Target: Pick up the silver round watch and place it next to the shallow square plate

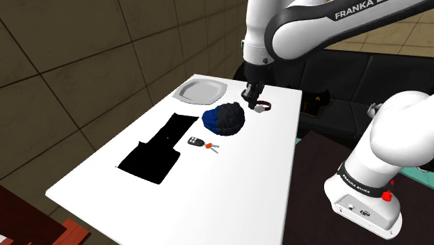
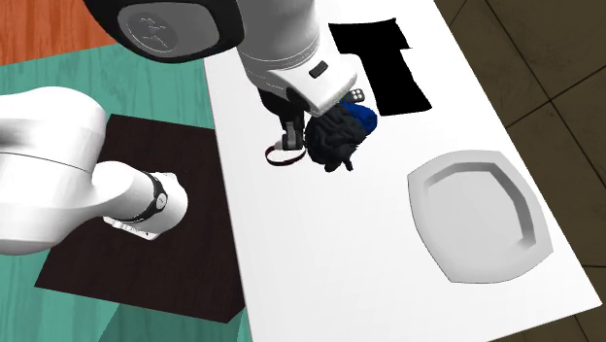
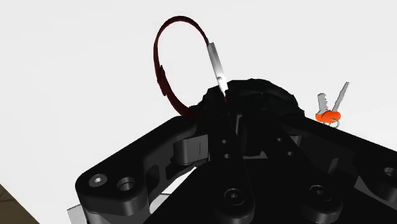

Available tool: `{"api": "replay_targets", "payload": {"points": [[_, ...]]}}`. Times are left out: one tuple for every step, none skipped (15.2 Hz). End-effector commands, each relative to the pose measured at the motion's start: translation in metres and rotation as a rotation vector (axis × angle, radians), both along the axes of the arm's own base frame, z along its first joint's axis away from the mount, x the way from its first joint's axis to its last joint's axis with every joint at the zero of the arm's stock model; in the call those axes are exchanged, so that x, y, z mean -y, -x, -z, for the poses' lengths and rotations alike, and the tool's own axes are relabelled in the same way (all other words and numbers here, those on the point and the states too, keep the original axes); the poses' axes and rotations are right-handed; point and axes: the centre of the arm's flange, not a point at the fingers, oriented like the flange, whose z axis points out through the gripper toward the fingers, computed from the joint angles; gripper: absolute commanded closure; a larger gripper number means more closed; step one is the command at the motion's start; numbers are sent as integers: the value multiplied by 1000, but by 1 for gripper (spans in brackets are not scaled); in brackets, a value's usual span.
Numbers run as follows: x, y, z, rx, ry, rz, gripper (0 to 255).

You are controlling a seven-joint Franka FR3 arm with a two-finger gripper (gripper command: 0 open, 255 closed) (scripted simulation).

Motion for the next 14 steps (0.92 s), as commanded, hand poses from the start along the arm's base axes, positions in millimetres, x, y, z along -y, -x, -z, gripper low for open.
{"api": "replay_targets", "payload": {"points": [[17,-17,-1,0,1,-1,255],[26,-26,-1,0,1,-1,255],[36,-35,-1,0,1,-1,255],[46,-44,-1,0,1,-1,255],[55,-53,-1,0,1,-1,255],[65,-62,-1,0,1,-1,255],[75,-71,-1,0,1,-1,255],[84,-80,-1,0,1,-1,255],[94,-89,-1,0,1,-1,255],[104,-98,-2,0,1,-1,255],[113,-107,-2,0,1,-1,255],[123,-116,-2,0,1,-1,255],[133,-125,-2,0,1,-1,255],[142,-134,-2,0,1,-1,255]]}}
